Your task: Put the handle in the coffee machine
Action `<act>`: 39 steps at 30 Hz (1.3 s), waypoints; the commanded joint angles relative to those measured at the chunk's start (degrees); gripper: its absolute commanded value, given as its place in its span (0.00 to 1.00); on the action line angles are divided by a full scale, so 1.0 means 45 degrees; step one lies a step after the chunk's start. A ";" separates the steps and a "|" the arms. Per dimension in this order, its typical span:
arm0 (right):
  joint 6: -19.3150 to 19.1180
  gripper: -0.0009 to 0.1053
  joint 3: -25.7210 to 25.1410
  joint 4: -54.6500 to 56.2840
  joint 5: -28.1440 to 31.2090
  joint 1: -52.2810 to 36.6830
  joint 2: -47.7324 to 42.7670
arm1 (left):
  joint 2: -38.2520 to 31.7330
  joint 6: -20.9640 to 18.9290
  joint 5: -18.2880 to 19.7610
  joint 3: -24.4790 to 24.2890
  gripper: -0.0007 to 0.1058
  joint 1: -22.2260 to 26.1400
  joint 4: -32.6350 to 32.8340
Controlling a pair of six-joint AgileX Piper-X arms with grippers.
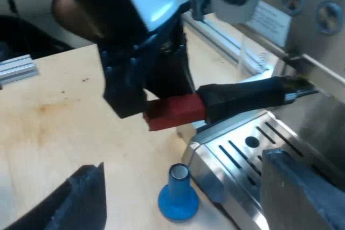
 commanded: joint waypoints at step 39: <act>-0.0168 0.60 -0.0111 0.0080 0.0333 0.0018 -0.0757 | -0.0066 -0.2888 0.6508 -0.0080 0.01 -0.2096 -0.1599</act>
